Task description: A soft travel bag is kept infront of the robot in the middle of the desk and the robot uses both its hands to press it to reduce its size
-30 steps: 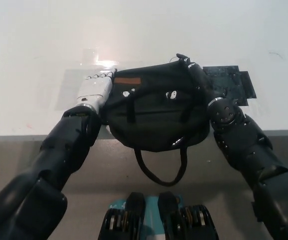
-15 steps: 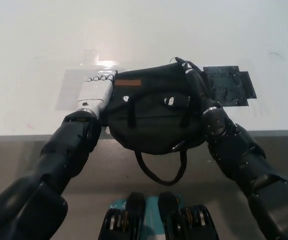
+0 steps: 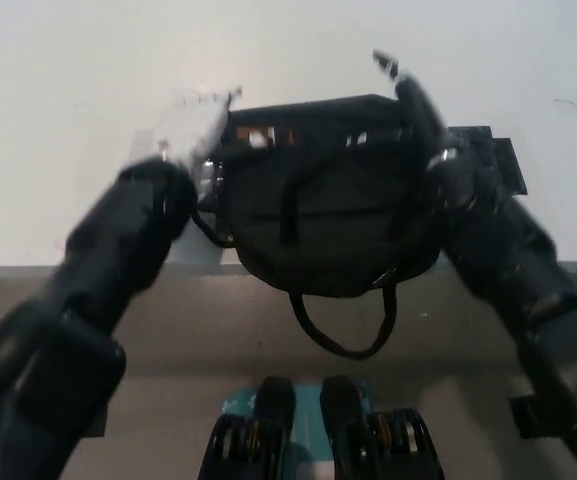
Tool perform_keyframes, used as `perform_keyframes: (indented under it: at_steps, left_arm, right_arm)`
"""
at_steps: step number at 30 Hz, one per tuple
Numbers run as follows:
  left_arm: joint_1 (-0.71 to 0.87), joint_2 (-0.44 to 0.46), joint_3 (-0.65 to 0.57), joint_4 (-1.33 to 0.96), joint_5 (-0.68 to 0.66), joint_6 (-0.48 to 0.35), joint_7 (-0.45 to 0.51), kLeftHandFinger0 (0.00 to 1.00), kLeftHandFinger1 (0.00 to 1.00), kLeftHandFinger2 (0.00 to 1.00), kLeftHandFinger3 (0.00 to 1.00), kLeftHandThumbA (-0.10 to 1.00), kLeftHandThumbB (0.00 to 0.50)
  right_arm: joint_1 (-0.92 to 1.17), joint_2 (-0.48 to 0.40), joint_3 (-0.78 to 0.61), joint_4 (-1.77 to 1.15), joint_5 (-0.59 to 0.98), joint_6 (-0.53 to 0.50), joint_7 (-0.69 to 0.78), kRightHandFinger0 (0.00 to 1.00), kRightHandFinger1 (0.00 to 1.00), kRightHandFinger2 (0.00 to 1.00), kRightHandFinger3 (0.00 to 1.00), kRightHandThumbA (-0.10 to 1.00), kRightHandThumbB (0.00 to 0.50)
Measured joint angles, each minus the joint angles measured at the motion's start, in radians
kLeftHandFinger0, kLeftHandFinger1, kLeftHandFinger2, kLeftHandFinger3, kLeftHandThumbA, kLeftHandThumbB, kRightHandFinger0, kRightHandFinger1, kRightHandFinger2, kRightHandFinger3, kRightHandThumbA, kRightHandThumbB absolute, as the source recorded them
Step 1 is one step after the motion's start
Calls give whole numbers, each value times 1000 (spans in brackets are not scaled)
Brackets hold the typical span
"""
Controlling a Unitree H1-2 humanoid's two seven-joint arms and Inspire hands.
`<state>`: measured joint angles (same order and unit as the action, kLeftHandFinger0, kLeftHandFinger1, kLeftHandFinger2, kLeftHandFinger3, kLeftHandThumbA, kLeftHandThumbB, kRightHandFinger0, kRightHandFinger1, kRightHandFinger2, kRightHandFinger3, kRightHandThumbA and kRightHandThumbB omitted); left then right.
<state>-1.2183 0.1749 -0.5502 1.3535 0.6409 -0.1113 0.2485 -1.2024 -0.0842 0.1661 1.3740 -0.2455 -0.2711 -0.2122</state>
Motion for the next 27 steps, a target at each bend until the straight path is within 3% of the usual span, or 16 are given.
perform_keyframes:
  at_steps: [2,6,7,8,11,17,19,27]
  left_arm:
    - [-53,12,10,-8,-3,-2,-9,1000,1000,1000,1000,1000,271]
    - [-141,40,50,-45,-18,-15,-18,1000,1000,1000,1000,1000,276]
    - [-158,45,65,-56,-24,-17,-22,1000,1000,1000,1000,1000,302]
    - [-172,50,85,-72,-33,-20,-28,1000,1000,1000,1000,1000,281]
    - [-205,63,139,-138,-66,-27,-53,1000,1000,1000,1000,1000,274]
    - [-183,88,223,-333,-111,-22,-103,1000,1000,1000,1000,1000,260]
    - [-147,91,250,-431,-130,-14,-125,1000,1000,1000,1000,1000,294]
    - [75,90,302,-752,-183,22,-179,1000,1000,1000,1000,1000,315]
  right_arm:
    - [-44,-19,-9,-15,3,-1,0,1000,1000,1000,1000,1000,197]
    - [-114,-47,-28,-67,7,0,12,1000,1000,1000,1000,1000,198]
    - [-126,-52,-32,-82,8,1,14,1000,1000,1000,1000,1000,247]
    - [-138,-58,-37,-100,10,1,16,1000,1000,1000,1000,1000,206]
    - [-161,-76,-68,-190,25,3,35,1000,1000,1000,1000,1000,186]
    - [-137,-88,-114,-412,51,23,65,1000,1000,1000,1000,1000,210]
    - [-107,-88,-126,-500,56,33,74,1000,1000,1000,1000,1000,213]
    - [84,-87,-137,-793,73,97,96,1000,1000,1000,1000,1000,242]
